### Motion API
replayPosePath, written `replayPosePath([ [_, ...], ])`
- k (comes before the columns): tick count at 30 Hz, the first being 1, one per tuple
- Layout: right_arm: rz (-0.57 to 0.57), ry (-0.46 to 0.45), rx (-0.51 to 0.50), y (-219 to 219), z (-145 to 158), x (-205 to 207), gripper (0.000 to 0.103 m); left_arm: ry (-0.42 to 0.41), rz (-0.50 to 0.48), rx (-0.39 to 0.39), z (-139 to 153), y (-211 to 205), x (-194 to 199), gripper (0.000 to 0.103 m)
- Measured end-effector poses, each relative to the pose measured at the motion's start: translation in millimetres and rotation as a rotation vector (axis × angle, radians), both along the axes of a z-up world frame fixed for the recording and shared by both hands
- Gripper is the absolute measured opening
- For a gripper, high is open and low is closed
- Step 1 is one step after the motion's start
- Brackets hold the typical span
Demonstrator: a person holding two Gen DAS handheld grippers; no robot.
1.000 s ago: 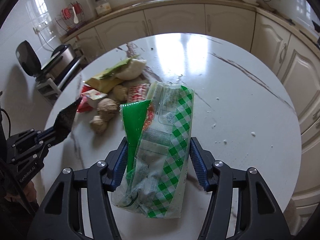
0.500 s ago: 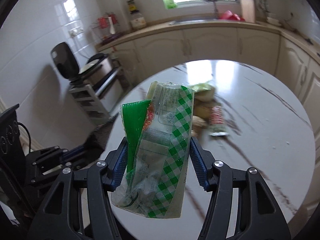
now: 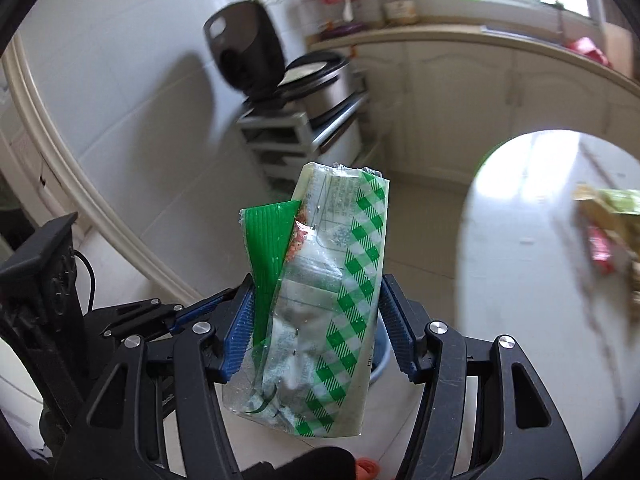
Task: Collect trash
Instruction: 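Carry both packets to the blue bin and open both grippers over it, then move both grippers back to the table toward the ginger and cup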
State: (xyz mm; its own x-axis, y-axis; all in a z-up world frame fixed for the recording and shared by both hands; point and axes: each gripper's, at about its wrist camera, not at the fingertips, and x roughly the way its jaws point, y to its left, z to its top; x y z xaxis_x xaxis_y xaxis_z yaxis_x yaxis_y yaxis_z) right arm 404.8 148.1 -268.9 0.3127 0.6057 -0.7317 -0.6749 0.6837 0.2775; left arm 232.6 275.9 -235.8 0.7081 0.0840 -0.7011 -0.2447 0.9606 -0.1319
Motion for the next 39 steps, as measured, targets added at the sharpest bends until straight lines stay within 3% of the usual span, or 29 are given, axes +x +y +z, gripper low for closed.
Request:
replayPosePath([
  [5, 0.03, 0.038, -0.043, 44, -39, 2, 0.057, 0.093, 0.057, -0.055, -49, 42, -3, 0.003],
  [12, 0.025, 0.116, -0.136, 73, -106, 29, 0.057, 0.175, 0.074, -0.12, -97, 77, 41, 0.002],
  [18, 0.035, 0.192, -0.177, 89, -154, 48, 0.057, 0.236, 0.158, -0.095, -114, 84, 75, 0.007],
  [24, 0.032, 0.239, -0.175, 103, -179, 55, 0.068, 0.277, 0.257, -0.034, -117, 85, 61, 0.018],
  [28, 0.016, 0.198, -0.163, 104, -169, 52, 0.091, 0.249, 0.304, -0.017, -101, 81, 44, 0.039],
  [32, 0.001, 0.119, -0.124, 94, -127, 39, 0.091, 0.176, 0.32, 0.026, -66, 59, 33, 0.045],
  [39, -0.08, -0.094, 0.002, 44, -17, 3, 0.098, -0.065, 0.271, 0.108, 18, -9, -1, 0.079],
])
